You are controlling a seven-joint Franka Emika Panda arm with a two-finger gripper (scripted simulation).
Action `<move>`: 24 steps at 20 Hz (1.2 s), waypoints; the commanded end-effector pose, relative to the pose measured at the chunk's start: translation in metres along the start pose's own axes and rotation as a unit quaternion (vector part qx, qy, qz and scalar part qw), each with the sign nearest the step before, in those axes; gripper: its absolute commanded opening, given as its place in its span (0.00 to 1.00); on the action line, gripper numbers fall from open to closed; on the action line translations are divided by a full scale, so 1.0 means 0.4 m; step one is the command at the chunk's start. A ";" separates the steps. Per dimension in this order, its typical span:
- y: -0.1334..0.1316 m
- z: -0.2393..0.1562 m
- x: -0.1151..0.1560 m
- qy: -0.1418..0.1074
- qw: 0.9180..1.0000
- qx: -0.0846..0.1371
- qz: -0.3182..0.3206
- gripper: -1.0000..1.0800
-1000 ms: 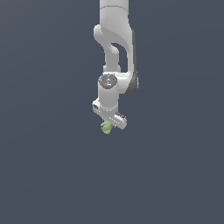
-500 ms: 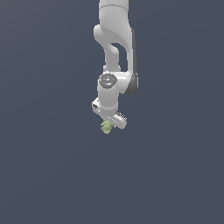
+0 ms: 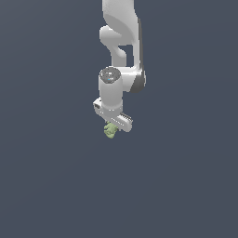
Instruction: Pick up the object and move it to a goal position.
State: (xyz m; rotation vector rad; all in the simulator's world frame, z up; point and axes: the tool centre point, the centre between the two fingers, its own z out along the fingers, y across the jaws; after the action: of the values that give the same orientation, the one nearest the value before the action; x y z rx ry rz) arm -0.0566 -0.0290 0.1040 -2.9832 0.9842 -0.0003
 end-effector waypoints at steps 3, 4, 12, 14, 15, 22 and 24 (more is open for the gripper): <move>0.027 -0.090 0.014 0.000 1.000 0.000 0.000 0.00; 0.034 -0.114 0.017 0.000 1.000 0.000 0.000 0.00; 0.097 -0.328 0.051 0.000 1.000 0.000 0.001 0.00; 0.112 -0.381 0.060 0.000 1.000 0.000 0.001 0.00; 0.120 -0.408 0.064 0.000 1.000 0.000 0.001 0.00; 0.169 -0.587 0.095 0.000 1.000 0.000 0.000 0.00; 0.180 -0.630 0.104 0.000 1.000 0.000 0.000 0.00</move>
State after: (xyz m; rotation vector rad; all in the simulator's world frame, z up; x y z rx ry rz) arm -0.0656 -0.1073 0.3424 -2.9826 0.9859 -0.0022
